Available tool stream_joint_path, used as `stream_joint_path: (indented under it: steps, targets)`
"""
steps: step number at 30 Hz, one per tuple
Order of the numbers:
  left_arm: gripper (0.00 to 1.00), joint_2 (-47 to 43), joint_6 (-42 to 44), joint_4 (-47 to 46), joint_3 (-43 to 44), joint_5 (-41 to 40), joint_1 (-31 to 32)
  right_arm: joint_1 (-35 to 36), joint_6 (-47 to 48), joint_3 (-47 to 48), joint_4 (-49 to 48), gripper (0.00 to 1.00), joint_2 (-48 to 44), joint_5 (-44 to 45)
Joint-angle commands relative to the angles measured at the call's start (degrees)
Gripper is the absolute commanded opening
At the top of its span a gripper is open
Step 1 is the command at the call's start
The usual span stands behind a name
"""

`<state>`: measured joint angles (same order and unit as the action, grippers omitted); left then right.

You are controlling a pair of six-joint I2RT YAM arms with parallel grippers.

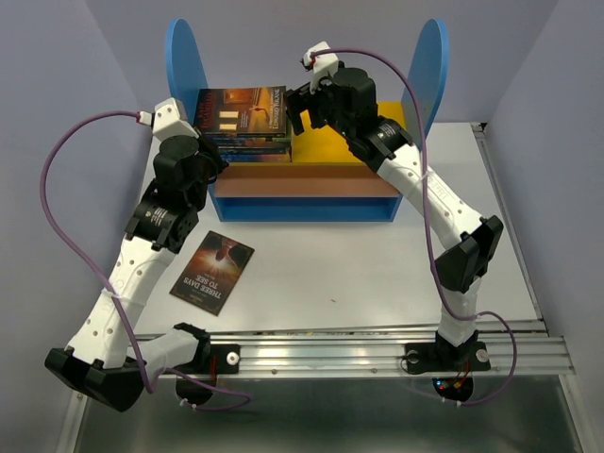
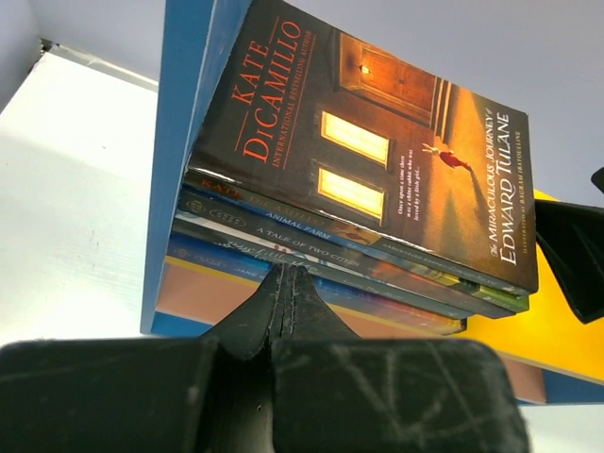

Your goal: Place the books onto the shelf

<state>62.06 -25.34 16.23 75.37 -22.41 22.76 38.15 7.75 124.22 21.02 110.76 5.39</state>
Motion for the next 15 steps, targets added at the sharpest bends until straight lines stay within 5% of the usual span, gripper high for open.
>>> stream_joint_path:
  steps: [1,15]
  targets:
    - [0.0,-1.16,0.21,-0.76,1.0,-2.11,-0.26,1.39,-0.89,2.6,-3.61,1.0,0.69,-3.63]
    - [0.05,-0.27,-0.5,0.12,1.88,-3.07,-0.26,1.4,-2.21,1.9,-4.14,1.0,-1.69,4.09]
